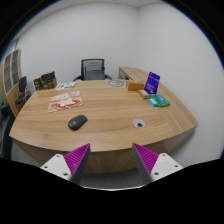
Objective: Arrange mouse
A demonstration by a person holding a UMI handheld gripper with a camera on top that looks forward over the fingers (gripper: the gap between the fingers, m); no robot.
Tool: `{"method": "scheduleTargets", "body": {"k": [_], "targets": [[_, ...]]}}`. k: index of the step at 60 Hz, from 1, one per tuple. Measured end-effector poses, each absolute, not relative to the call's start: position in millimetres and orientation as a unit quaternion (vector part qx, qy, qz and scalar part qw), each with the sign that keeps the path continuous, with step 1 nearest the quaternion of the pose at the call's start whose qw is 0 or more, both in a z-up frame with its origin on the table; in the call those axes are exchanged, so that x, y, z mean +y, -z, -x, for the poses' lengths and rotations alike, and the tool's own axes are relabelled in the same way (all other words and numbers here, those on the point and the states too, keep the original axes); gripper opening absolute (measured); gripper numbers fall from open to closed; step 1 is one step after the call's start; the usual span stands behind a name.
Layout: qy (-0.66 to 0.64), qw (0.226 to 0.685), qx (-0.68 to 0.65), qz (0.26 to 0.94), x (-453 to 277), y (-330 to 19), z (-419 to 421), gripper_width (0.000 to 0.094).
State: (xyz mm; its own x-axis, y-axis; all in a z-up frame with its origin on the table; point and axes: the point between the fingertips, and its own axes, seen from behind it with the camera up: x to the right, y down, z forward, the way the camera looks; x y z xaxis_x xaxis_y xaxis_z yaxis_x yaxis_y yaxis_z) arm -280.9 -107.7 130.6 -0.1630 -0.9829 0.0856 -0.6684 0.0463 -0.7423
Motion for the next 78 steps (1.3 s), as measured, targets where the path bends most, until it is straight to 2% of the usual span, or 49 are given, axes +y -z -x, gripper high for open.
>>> {"method": "scheduleTargets", "body": {"k": [41, 78], "targets": [[0.299, 0.263, 0.656, 0.641, 57, -98, 246, 0.0865], [0.298, 0.277, 0.656, 0.635, 60, -22, 123, 0.0867]]}}
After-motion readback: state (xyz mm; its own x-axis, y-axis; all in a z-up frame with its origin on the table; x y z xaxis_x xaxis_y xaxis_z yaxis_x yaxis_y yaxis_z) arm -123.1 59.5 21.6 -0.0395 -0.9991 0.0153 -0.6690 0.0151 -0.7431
